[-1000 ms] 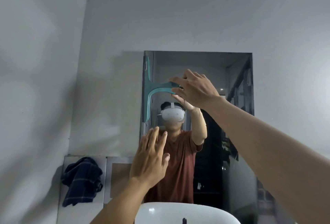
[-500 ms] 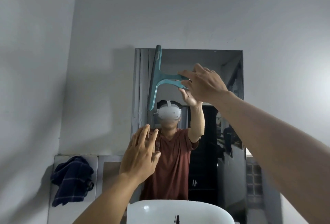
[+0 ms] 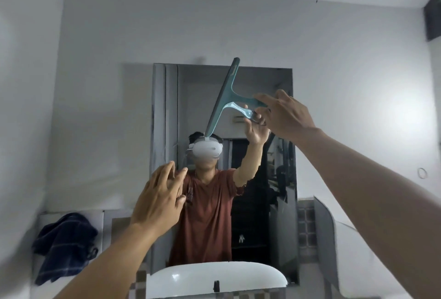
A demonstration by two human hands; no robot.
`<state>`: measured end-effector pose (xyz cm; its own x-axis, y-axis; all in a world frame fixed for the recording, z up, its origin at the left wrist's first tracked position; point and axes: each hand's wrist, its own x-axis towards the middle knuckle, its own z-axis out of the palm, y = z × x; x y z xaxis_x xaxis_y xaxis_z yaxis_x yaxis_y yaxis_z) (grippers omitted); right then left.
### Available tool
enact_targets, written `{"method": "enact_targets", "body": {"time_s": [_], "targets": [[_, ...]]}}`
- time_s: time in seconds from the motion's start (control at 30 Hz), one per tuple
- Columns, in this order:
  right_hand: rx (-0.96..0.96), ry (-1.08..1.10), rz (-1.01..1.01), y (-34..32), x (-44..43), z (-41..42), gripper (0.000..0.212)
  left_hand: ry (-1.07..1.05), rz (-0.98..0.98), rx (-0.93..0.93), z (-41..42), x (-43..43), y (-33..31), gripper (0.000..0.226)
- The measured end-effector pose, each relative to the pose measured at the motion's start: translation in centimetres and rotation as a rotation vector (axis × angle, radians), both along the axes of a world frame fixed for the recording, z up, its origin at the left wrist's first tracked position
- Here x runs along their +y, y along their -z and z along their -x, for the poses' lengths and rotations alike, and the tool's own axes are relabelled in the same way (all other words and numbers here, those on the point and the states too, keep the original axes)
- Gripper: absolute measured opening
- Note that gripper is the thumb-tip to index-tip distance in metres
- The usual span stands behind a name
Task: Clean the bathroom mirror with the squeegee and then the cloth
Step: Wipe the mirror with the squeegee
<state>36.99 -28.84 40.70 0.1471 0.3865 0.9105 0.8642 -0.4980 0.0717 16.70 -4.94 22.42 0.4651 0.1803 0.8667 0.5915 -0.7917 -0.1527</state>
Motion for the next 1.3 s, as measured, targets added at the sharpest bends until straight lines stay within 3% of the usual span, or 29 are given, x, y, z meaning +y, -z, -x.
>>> {"method": "enact_targets", "body": {"time_s": [0.77,1.3], "targets": [[0.263,0.061,-0.179,3.3,-2.5,-1.9,0.047,0.034,0.033,0.0,-0.1,-0.1,-0.1,0.085],[0.441,-0.01,-0.276,7.6,-2.9,-0.8,0.034,0.1,0.012,0.033,0.9,-0.4,2.5,0.075]]}}
